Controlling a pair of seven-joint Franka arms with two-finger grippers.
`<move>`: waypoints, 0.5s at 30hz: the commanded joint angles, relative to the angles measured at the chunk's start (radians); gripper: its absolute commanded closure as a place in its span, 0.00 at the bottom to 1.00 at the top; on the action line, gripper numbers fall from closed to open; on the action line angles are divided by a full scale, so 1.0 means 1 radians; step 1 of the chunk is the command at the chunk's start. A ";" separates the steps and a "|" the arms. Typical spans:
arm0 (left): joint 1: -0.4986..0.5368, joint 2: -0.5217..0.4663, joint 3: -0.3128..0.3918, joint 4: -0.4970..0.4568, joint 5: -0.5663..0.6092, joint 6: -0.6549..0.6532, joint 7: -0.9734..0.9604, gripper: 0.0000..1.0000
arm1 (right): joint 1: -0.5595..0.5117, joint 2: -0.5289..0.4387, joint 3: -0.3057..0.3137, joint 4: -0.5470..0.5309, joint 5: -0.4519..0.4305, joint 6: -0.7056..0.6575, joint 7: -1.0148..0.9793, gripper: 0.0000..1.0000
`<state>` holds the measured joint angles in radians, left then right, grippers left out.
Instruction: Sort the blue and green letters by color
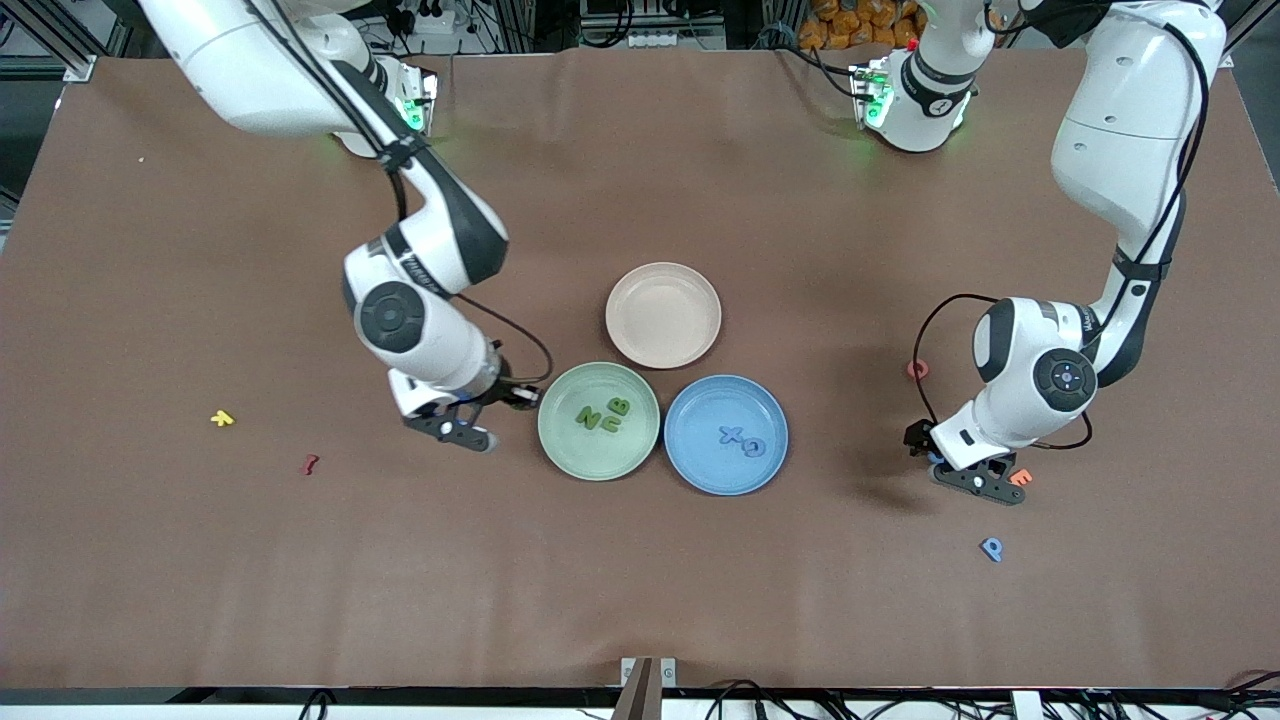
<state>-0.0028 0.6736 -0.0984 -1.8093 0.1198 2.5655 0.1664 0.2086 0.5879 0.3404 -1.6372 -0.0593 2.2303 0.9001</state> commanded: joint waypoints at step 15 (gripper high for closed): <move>0.006 0.014 -0.006 0.012 -0.005 -0.016 -0.005 0.38 | 0.138 0.167 -0.018 0.080 -0.103 0.101 0.385 0.93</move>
<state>-0.0027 0.6807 -0.0990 -1.8090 0.1192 2.5634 0.1645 0.3245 0.7100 0.3288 -1.5935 -0.1211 2.3199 1.2120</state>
